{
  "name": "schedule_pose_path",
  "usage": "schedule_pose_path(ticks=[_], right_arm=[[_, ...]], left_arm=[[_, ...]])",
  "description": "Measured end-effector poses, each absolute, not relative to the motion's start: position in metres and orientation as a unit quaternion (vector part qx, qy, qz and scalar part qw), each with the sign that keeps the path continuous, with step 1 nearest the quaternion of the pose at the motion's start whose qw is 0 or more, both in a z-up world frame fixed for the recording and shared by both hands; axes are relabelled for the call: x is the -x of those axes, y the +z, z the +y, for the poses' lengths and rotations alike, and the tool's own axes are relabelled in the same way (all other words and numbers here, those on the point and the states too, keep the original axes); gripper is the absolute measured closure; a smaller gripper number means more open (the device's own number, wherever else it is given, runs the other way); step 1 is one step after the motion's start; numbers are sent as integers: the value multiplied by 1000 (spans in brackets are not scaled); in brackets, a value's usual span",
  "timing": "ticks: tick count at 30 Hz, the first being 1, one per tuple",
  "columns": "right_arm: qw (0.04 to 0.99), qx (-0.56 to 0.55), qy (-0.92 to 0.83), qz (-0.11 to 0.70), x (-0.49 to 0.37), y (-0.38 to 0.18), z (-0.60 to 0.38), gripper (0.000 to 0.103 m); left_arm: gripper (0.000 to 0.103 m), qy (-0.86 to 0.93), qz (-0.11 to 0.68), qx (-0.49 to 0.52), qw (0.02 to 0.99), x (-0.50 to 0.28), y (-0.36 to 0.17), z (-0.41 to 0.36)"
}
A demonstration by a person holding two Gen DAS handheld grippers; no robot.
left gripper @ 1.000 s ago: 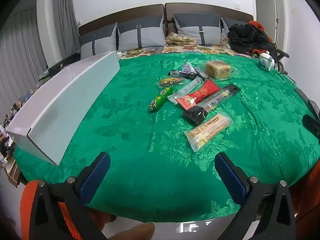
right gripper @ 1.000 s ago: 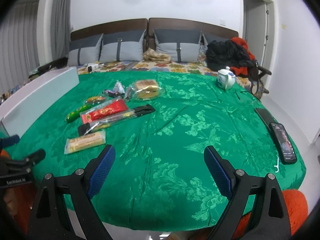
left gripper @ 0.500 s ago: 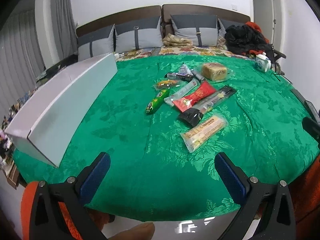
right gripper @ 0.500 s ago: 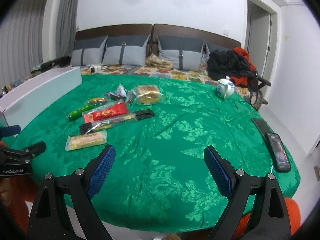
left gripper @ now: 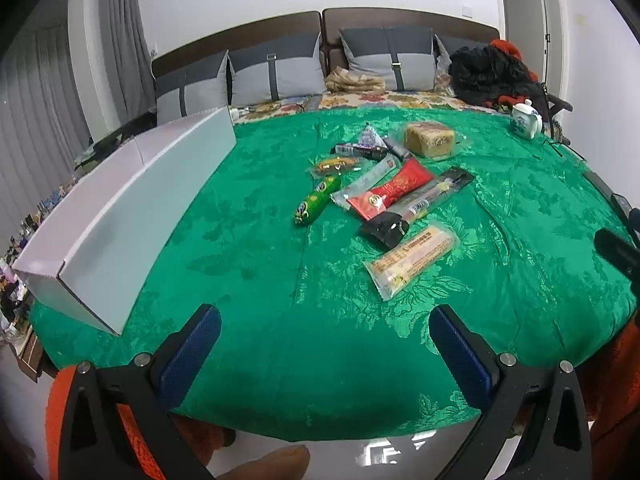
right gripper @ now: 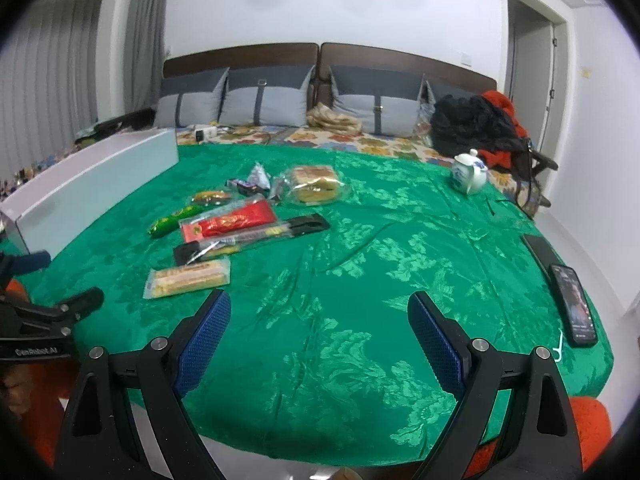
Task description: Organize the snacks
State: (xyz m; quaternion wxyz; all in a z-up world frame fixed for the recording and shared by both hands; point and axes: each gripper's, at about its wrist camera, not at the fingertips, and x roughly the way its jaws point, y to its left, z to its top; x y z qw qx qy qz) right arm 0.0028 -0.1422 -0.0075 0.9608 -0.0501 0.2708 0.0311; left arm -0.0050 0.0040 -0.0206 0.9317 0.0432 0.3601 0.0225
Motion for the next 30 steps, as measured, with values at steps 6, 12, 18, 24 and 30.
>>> schedule_pose_path(ticks=[6,12,18,24,30], right_arm=[[955,44,38,290,-14,-17,-134,11],[954,70,45,287,-9,-19,-127,11],[954,92,38,284,-5,-18,-124,11],[953,83,45,286,-4,-18,-130,11],[954,73,51,288,-7,-18,-129,11]], left_arm=[[0,23,353,-45,934,8,-19,11],[0,19,351,-16,936,5,-15,16],[0,24,362,9,932,0,-15,26],[0,28,368,9,929,-1,-19,24],[0,32,364,-16,931,2,-20,18]])
